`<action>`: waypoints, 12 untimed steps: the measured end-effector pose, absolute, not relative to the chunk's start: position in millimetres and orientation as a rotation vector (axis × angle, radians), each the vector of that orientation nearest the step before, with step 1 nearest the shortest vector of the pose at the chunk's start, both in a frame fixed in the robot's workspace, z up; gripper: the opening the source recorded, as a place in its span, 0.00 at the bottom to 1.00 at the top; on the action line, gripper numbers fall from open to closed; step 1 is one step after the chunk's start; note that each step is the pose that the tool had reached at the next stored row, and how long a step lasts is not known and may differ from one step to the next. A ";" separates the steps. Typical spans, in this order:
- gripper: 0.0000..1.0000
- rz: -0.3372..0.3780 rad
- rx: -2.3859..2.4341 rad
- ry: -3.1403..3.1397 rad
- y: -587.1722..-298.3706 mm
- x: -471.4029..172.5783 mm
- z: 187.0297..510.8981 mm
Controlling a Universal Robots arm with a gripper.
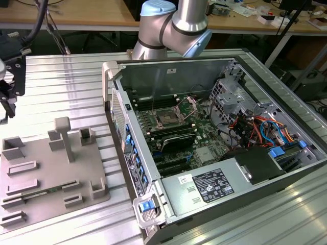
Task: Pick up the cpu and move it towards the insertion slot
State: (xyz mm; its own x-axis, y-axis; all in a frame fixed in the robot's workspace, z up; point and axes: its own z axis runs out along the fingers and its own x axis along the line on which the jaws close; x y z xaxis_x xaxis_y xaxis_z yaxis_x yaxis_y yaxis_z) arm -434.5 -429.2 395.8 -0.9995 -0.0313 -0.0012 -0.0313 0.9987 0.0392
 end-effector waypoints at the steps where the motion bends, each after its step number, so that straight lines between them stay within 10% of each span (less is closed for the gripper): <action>1: 0.55 0.061 -0.049 3.140 -429.2 -432.0 395.9; 12: 0.55 0.061 -0.049 3.140 -429.2 -411.8 395.8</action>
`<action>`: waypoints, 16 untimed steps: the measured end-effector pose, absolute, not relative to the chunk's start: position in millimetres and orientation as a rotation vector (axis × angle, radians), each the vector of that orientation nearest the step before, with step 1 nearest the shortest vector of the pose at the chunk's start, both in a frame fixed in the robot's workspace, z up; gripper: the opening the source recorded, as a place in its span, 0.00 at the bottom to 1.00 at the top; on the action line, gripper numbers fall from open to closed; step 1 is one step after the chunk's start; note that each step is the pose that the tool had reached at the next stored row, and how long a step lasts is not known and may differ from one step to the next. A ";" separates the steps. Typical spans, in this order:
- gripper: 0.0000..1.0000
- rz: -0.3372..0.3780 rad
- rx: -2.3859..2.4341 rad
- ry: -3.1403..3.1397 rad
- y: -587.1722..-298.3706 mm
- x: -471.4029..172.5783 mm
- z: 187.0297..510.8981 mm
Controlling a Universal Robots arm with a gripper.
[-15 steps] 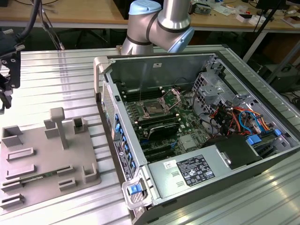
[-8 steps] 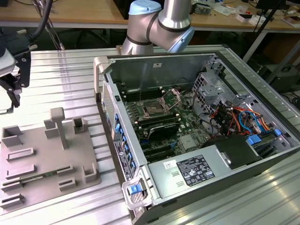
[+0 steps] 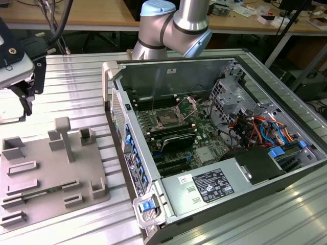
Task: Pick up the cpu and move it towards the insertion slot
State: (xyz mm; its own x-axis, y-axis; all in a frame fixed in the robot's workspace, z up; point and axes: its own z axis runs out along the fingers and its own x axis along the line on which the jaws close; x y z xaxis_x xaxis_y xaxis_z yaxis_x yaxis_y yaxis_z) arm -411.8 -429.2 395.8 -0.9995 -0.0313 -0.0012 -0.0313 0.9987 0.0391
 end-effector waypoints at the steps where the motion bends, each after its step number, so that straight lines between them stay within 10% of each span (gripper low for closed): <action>1: 0.55 0.061 -0.049 3.140 -429.2 -409.8 395.9; 16: 0.55 0.061 -0.049 3.140 -429.2 -379.9 395.8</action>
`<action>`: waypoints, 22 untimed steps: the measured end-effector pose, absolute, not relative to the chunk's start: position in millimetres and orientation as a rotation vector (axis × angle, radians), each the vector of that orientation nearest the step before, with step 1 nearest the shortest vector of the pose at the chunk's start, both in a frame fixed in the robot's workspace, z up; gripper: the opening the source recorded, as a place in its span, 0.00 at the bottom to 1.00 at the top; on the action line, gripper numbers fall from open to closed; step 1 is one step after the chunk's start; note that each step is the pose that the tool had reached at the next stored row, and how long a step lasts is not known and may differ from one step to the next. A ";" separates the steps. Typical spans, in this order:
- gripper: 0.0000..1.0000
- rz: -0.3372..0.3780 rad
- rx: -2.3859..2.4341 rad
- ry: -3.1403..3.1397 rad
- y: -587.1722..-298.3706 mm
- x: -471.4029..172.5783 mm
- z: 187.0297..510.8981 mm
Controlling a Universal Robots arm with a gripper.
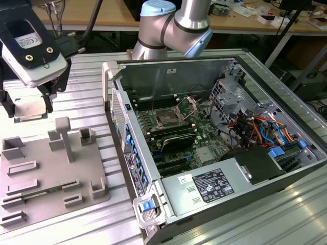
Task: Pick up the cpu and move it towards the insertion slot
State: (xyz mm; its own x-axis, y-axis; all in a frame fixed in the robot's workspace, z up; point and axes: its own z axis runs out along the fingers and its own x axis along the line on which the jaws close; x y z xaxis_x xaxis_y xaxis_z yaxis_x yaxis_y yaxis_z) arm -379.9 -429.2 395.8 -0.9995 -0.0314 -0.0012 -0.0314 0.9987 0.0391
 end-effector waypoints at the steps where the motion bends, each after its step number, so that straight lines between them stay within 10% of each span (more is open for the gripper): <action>1: 0.55 0.062 -0.049 3.140 -429.2 -378.0 395.8; 22: 0.55 0.062 -0.049 3.140 -429.2 -316.8 395.6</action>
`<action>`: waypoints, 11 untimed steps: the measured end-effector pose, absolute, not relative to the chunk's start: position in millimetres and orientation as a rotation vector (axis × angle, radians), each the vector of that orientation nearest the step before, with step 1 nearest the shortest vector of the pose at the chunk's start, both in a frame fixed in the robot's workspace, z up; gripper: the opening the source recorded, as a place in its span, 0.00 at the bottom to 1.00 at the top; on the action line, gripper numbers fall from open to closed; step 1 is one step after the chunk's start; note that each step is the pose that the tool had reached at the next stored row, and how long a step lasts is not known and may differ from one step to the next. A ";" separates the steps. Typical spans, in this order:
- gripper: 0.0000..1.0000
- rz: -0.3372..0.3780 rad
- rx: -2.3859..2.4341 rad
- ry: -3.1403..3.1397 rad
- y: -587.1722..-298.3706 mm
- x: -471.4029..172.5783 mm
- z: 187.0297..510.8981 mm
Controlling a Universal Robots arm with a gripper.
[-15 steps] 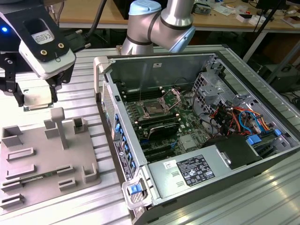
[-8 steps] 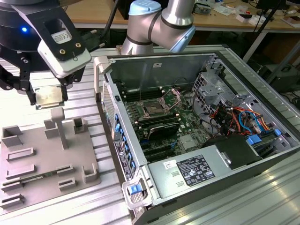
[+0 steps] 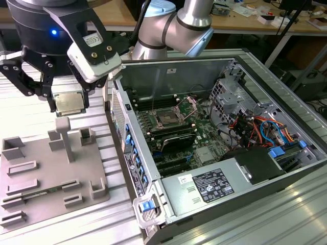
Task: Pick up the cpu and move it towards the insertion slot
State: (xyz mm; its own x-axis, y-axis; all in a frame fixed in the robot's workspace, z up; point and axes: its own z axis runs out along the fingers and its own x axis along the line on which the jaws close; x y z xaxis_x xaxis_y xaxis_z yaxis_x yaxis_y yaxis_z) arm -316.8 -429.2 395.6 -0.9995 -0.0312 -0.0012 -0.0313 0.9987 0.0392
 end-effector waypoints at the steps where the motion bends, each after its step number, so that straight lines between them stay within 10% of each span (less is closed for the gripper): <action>1: 0.55 0.061 -0.049 3.140 -429.2 -306.8 395.7; 11: 0.55 0.061 -0.049 3.140 -415.9 -303.6 395.5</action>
